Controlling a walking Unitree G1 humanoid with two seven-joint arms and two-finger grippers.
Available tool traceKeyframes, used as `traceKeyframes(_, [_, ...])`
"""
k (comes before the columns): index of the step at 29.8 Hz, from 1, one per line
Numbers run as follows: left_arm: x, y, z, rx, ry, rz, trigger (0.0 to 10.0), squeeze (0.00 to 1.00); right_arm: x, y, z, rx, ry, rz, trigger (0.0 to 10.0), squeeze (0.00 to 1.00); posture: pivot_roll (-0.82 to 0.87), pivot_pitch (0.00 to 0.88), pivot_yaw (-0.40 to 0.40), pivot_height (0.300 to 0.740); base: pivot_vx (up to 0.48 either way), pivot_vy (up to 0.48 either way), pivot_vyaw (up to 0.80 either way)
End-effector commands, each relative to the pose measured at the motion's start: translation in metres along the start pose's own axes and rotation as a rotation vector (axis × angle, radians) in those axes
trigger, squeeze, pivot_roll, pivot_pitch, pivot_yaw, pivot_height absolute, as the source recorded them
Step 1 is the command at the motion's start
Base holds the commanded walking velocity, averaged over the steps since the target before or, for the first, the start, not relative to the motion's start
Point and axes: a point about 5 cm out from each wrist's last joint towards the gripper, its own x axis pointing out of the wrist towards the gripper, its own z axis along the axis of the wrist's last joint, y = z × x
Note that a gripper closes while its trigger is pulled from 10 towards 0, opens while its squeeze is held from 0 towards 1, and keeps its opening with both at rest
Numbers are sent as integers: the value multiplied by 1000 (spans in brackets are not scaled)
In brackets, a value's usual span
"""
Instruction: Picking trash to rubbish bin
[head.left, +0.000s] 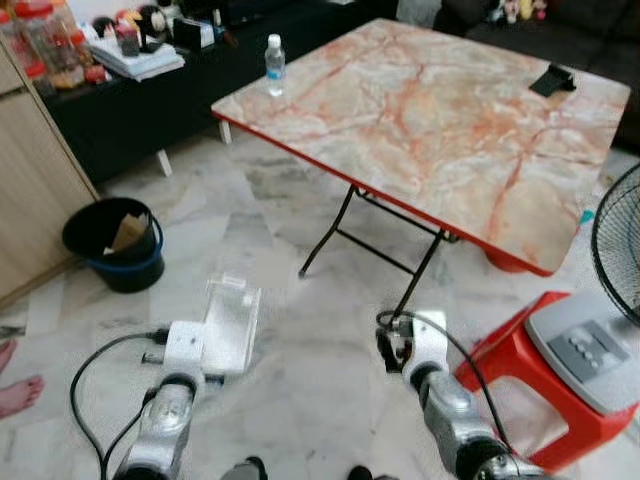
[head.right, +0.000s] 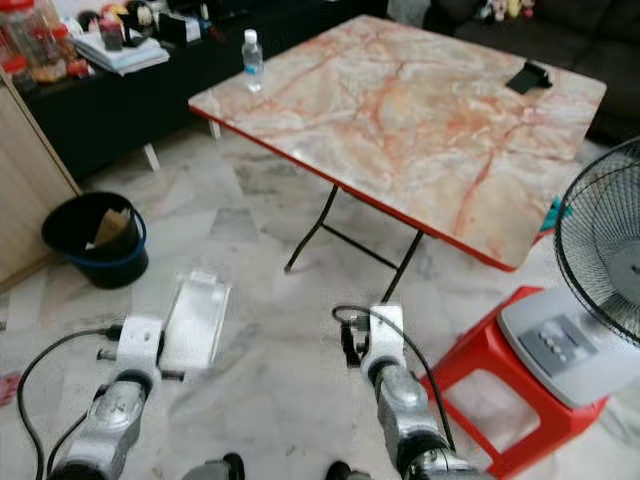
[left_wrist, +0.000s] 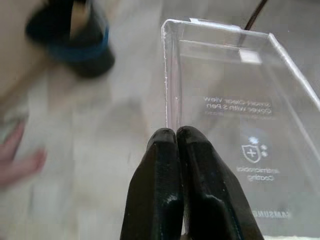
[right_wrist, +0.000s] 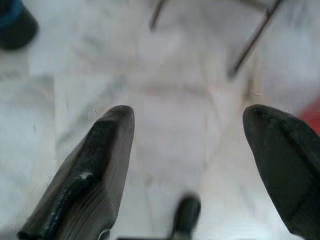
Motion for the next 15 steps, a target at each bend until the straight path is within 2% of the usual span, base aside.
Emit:
traceKeyframes(1, [-8,9,-27,-20,119,46,10000,0,-6,-6,-19,-9,79,-31,10000,0,96,142,-29,740,0,0,0])
traceKeyframes(2, [-10,10,-30,-30,134,52,10000,0,-7,-7,-22,-6,90,-40,10000,0,96,142,-29,740,0,0,0])
traceKeyframes(4, [-19,17,-51,-59,229,105,10000,0,-14,-13,-41,-3,159,-65,10000,0,100,137,-29,740,0,0,0])
traceKeyframes(6, [-22,20,-56,-71,252,121,10000,0,-16,-14,-46,-2,176,-68,10000,0,99,137,-29,740,0,0,0])
traceKeyframes(7, [-29,24,-67,-108,298,158,10000,0,-21,-17,-55,-21,207,-79,10000,0,101,136,-30,740,0,0,0])
traceKeyframes(11, [-44,27,-89,-132,382,181,10000,0,-29,-22,-71,-11,253,-118,10000,0,105,134,-36,740,0,0,767])
traceKeyframes(15, [-50,25,-97,-150,410,172,10000,0,-33,-22,-79,-26,283,-118,10000,0,109,130,-38,740,0,0,800])
